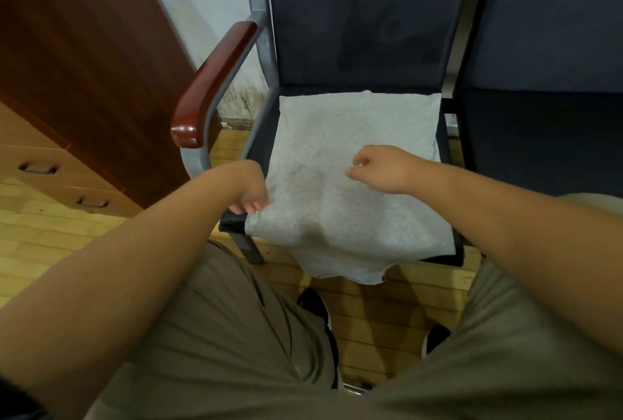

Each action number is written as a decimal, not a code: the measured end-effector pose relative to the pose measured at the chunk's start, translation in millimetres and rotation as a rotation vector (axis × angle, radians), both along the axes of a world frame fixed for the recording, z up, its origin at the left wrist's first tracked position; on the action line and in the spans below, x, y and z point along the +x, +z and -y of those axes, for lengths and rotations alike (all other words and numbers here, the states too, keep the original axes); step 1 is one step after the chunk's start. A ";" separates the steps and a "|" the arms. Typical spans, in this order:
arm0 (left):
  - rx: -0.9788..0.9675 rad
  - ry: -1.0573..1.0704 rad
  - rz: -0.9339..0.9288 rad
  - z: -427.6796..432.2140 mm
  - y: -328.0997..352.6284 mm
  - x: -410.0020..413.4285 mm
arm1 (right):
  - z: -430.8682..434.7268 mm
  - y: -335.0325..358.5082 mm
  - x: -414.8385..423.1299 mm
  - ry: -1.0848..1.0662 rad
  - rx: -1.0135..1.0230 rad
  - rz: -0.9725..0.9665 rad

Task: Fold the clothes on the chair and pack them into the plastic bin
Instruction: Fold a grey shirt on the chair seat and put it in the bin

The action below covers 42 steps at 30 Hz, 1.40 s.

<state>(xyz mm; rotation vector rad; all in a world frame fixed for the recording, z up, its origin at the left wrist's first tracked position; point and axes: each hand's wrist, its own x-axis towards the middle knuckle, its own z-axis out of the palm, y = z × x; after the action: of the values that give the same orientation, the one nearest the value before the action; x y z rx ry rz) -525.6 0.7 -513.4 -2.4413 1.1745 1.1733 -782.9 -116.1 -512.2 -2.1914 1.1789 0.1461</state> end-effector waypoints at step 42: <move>0.029 0.350 -0.324 -79.1 -147.1 -68.6 | -121.2 -145.9 -94.0 -0.505 0.656 -0.086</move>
<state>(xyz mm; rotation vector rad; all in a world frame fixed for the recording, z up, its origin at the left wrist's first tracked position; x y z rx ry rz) -594.2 79.9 -660.5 -2.5717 0.8052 1.7231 -876.9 5.1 -658.1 -1.2965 1.4427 0.3553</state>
